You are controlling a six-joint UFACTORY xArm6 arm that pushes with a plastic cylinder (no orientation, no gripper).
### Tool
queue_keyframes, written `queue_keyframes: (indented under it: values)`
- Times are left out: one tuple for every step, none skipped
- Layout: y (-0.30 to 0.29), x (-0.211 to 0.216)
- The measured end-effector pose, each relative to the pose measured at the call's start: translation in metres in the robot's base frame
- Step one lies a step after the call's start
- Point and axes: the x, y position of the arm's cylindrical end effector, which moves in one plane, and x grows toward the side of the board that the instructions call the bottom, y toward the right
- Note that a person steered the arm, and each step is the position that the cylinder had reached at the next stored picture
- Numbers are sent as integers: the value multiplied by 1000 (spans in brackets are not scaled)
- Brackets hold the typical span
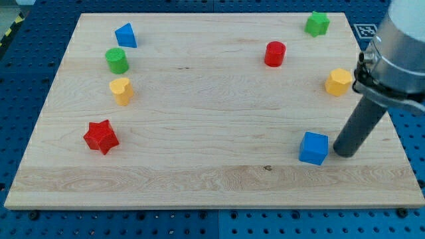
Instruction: Move the blue cube towards the yellow heart
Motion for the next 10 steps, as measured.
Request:
queue_keyframes:
  values:
    - [-21,7]
    - [-48,-5]
    - [-75,-14]
    - [-98,-26]
    - [-105,-37]
    - [-113,-48]
    - [-137,-51]
    - [-166,-53]
    - [-191,-60]
    - [-207,-79]
